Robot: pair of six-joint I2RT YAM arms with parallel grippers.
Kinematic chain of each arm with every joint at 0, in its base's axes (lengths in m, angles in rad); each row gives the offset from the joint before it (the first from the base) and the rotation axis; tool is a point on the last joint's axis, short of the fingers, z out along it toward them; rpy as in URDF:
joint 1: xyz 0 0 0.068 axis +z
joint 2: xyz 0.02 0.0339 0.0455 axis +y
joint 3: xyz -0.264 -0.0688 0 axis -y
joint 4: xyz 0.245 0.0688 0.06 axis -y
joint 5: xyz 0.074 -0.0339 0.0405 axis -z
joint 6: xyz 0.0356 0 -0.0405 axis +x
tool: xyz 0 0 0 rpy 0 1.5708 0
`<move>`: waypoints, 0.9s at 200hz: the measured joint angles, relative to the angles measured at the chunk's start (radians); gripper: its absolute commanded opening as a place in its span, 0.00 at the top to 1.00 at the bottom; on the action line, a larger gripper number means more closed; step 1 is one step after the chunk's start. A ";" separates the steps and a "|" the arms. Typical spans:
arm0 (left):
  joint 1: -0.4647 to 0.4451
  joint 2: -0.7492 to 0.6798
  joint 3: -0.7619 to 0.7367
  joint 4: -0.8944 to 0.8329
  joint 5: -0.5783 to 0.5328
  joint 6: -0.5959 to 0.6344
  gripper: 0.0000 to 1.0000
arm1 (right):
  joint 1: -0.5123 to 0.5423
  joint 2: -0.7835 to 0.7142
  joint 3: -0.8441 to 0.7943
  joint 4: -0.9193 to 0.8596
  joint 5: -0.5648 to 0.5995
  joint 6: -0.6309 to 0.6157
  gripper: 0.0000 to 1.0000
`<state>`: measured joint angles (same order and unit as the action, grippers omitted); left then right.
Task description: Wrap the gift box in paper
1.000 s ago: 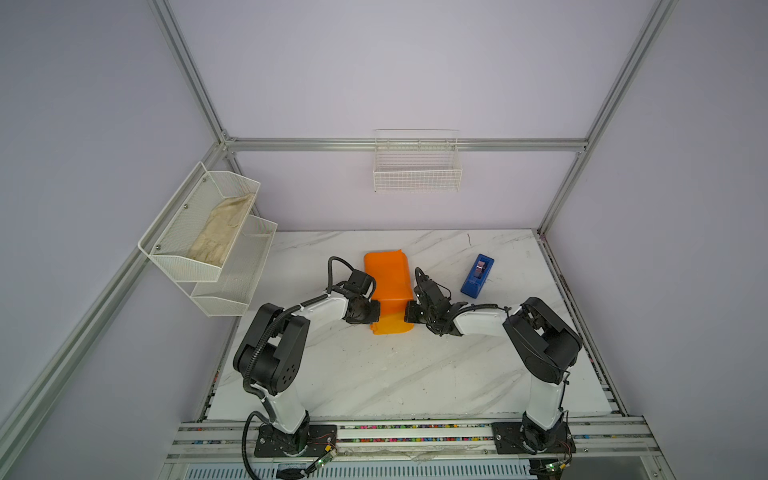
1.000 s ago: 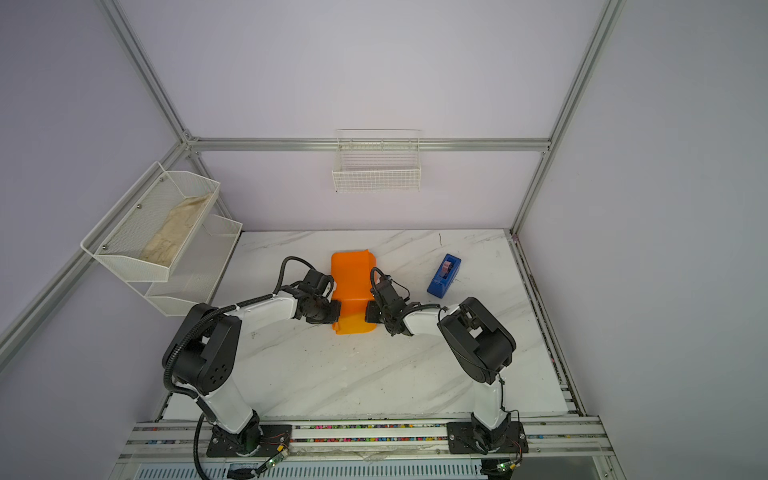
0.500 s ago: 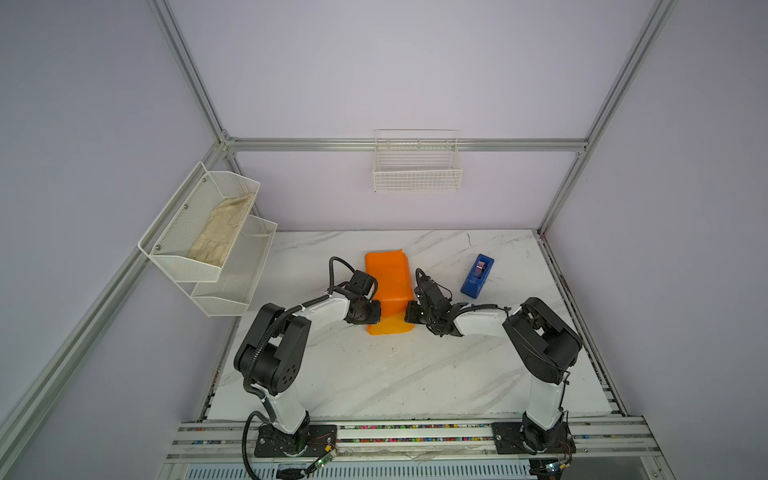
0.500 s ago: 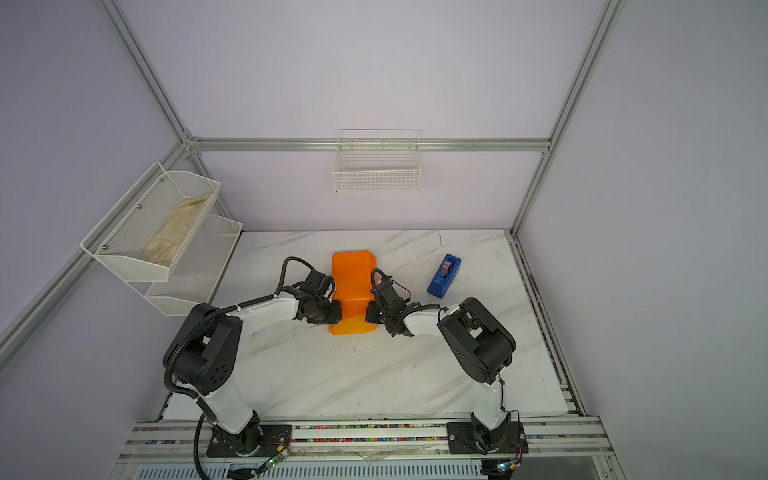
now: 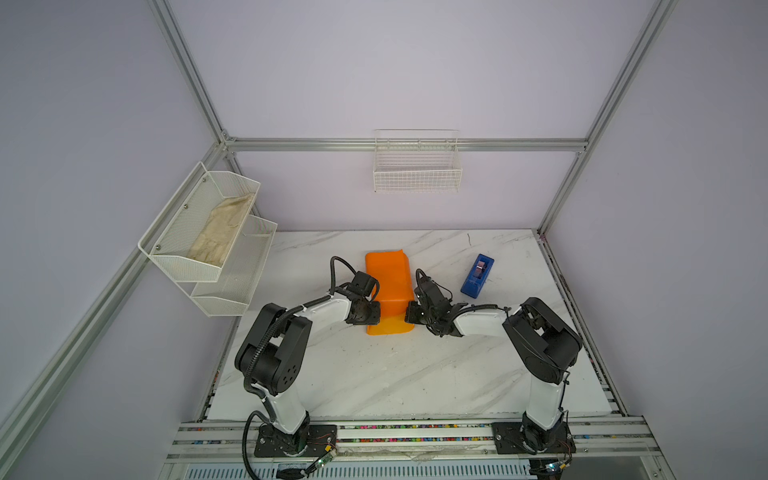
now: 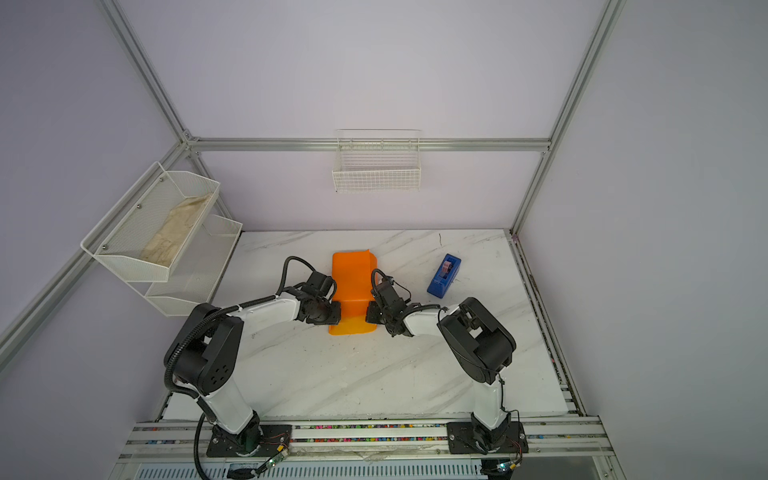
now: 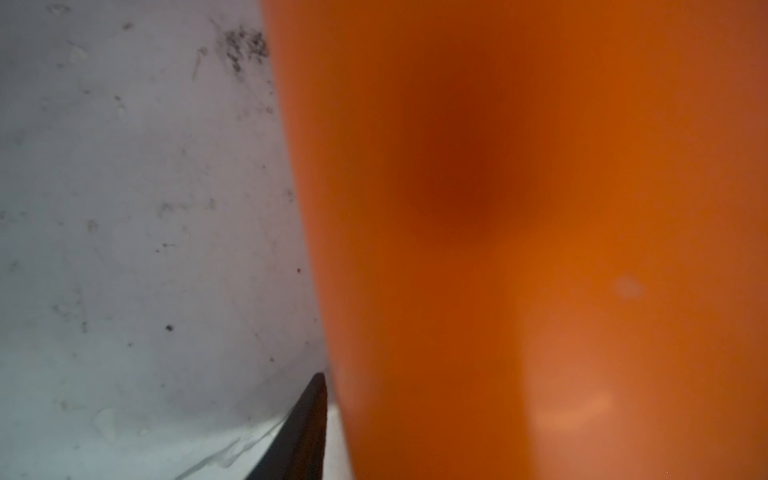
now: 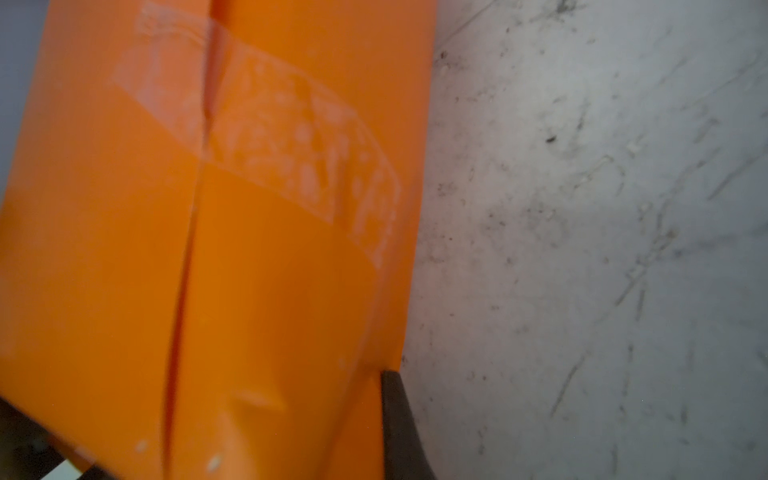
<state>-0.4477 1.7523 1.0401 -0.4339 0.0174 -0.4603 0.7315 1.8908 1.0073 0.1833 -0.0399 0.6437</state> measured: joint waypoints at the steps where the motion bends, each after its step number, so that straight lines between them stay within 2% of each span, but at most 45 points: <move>1: 0.000 0.000 0.000 0.000 0.000 0.000 0.63 | 0.000 0.000 0.000 0.000 0.000 0.000 1.00; 23: 0.000 0.006 0.001 0.006 -0.017 0.001 0.66 | 0.000 0.000 0.000 0.000 0.000 0.003 1.00; 54: 0.000 0.027 0.003 0.034 -0.033 0.017 0.83 | 0.000 0.000 -0.004 0.001 0.011 0.010 1.00; 91: -0.001 0.056 0.027 0.059 -0.028 0.055 1.00 | 0.000 -0.005 -0.026 0.006 0.021 0.029 1.00; 121: -0.001 0.081 0.051 0.085 -0.009 0.085 1.00 | 0.004 -0.025 -0.043 0.005 0.027 0.047 1.00; 134: 0.000 0.081 0.051 0.085 -0.002 0.090 0.84 | 0.004 -0.032 -0.045 0.005 0.026 0.051 1.00; 143: 0.000 0.080 0.051 0.085 0.003 0.096 0.79 | 0.004 -0.035 -0.045 0.005 0.026 0.051 1.00; 160: -0.001 0.071 0.051 0.068 0.007 0.098 0.72 | 0.004 -0.039 -0.045 -0.007 0.025 0.051 0.82; 180: -0.001 0.039 0.050 0.028 0.012 0.096 0.66 | 0.005 -0.066 -0.045 -0.043 0.021 0.051 0.73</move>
<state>-0.4484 1.7916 1.0904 -0.4057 0.0296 -0.3645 0.7361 1.8248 0.9623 0.1406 -0.0189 0.6945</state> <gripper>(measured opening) 0.316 0.232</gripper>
